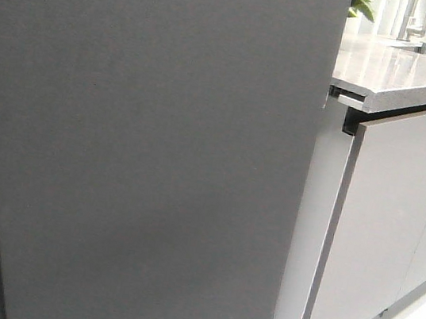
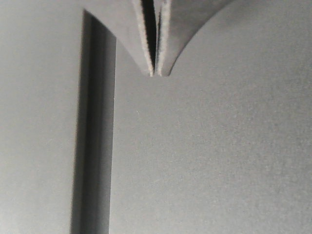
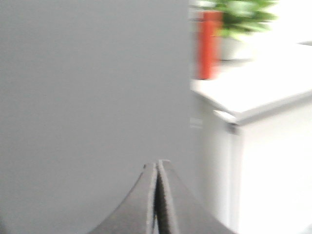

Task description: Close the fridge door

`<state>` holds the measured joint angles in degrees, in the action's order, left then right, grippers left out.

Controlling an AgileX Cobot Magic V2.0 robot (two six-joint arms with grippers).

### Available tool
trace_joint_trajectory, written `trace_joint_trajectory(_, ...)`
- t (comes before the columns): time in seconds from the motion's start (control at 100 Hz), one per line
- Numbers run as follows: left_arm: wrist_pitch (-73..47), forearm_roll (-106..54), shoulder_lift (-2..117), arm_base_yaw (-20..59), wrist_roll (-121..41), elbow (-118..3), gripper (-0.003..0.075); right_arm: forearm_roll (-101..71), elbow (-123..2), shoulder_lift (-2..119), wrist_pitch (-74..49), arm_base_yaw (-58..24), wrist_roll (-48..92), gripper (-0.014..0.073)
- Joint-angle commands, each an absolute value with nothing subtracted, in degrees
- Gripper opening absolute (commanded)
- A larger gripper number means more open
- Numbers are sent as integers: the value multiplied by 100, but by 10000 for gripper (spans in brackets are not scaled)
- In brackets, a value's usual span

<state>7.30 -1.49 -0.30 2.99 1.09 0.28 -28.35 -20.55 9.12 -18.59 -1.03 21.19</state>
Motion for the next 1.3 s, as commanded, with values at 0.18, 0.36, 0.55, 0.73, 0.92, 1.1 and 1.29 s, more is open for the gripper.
trace_joint_trajectory(0.18, 1146, -172, -90, 278, 134, 230, -20, -3015, -483, 142, -198, 374, 2131, -45)
trace_joint_trajectory(0.36, 1146, -172, -90, 278, 134, 230, -20, -3045, 216, -142, 0, 409, 2131, -45)
trace_joint_trajectory(0.55, 1146, -172, -90, 278, 134, 230, -20, -3002, 216, -168, -39, 426, 2188, -45)
trace_joint_trajectory(0.73, 1146, -172, -90, 278, 134, 230, -20, -3002, 216, -168, -155, 426, 2188, -45)
trace_joint_trajectory(0.92, 1146, -172, -90, 278, 134, 230, -20, -3002, 216, -168, -155, 426, 2188, -44)
trace_joint_trajectory(1.1, 1146, -172, -90, 278, 134, 230, -20, -3002, 216, -168, -155, 426, 2188, -45)
trace_joint_trajectory(1.29, 1146, -172, -90, 278, 134, 230, -20, -3002, 216, -168, -155, 426, 2188, -45)
